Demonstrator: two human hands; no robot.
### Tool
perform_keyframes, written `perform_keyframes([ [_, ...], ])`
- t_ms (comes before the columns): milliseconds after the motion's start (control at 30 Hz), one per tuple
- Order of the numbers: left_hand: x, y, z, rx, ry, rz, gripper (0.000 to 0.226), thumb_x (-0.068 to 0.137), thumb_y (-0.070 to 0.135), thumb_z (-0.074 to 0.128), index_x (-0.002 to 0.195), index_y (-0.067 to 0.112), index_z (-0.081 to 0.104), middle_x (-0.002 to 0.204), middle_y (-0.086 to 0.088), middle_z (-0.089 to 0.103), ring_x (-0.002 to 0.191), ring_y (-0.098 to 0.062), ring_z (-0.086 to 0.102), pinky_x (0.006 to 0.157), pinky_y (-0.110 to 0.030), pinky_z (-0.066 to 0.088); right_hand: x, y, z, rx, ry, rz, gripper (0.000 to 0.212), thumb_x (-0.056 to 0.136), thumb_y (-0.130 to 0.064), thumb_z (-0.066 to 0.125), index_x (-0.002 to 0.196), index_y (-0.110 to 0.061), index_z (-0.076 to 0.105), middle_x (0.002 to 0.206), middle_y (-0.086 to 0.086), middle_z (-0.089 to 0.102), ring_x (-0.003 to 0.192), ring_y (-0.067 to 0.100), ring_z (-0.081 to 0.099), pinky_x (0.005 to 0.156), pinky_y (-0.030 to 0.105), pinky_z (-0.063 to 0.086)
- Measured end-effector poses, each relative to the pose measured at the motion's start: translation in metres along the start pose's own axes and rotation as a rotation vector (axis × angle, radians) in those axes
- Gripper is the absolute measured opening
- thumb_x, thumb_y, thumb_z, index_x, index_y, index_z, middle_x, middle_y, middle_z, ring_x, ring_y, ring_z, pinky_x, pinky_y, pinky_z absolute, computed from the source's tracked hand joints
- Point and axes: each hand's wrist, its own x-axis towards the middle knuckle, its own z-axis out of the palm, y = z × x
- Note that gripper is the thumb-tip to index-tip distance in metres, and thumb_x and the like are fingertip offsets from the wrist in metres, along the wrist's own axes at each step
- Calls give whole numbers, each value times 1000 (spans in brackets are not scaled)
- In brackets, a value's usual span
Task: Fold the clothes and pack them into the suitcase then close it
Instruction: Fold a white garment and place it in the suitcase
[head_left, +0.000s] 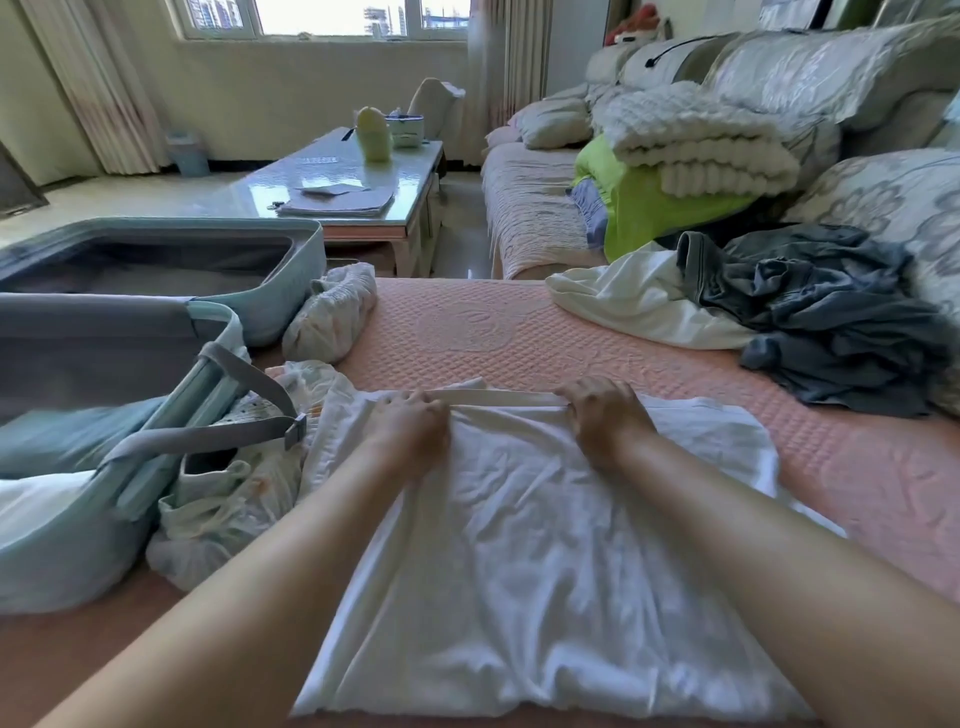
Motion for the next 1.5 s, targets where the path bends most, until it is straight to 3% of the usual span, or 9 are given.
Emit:
perform_keyframes([
  [167, 25, 12, 6, -122, 97, 23, 42, 102, 36, 40, 143, 28, 43, 141, -4, 50, 132, -28, 42, 114, -40, 24, -12, 42, -20, -63, 40, 53, 46, 89, -43, 50, 132, -29, 59, 125, 5, 55, 118, 30, 50, 102, 41, 33],
  [367, 43, 9, 5, -164, 321, -10, 15, 93, 28, 58, 100, 18, 65, 108, -9, 62, 109, -32, 56, 89, -41, 42, -7, 60, -26, -225, -103, 167, 46, 80, -29, 52, 125, -26, 43, 124, 5, 45, 111, 26, 55, 103, 46, 30],
  [533, 48, 9, 9, 10, 529, -98, 7, 80, 15, 67, 75, 11, 65, 80, -11, 64, 76, -35, 62, 61, -40, 48, 4, 78, -17, -375, 206, 4, 8, 79, -11, 64, 80, -20, 65, 82, 6, 66, 80, 30, 61, 81, 42, 42],
  [633, 52, 14, 12, -8, 507, -163, 3, 83, 5, 65, 82, 7, 65, 83, -13, 62, 71, -36, 64, 53, -39, 49, 11, 79, -17, -173, 242, 71, 14, 84, 0, 58, 85, -14, 62, 88, 10, 61, 73, 33, 63, 64, 38, 49],
  [833, 47, 17, 21, -28, 404, -207, 24, 91, 4, 50, 113, 8, 60, 114, -17, 56, 96, -39, 62, 73, -43, 50, 3, 75, -11, -1, -35, 142, 46, 96, 0, 40, 138, -18, 46, 132, 9, 46, 112, 36, 59, 92, 40, 49],
  [1067, 18, 95, -8, -235, 347, 216, 30, 93, 19, 53, 121, 24, 64, 126, -4, 59, 117, -29, 54, 95, -40, 41, -42, 64, -31, 68, -132, 104, 67, 91, 1, 45, 154, -20, 31, 160, 8, 25, 147, 29, 29, 120, 41, 26],
  [1233, -21, 160, -24, -327, 14, 337, 49, 103, 47, 34, 149, 29, 36, 157, 2, 34, 143, -23, 32, 114, -43, 30, -105, 81, -72, -29, 53, 324, 49, 93, -14, 43, 142, -14, 43, 139, 14, 41, 122, 34, 49, 97, 41, 41],
  [1367, -55, 189, -14, -178, -150, 326, 64, 101, 59, 26, 157, 33, 14, 166, 1, 7, 152, -21, 6, 122, -49, 9, -162, 92, -98, -151, -254, 740, 54, 102, -45, 30, 134, -7, 53, 133, 15, 57, 117, 34, 58, 80, 39, 42],
  [1500, -82, 208, -7, -182, -232, 308, 72, 96, 70, 21, 157, 38, -2, 164, -1, -17, 152, -24, -14, 117, -64, -6, -200, 83, -89, 87, -201, 690, 50, 102, -45, 32, 127, -10, 56, 128, 14, 61, 112, 34, 60, 85, 39, 46],
])
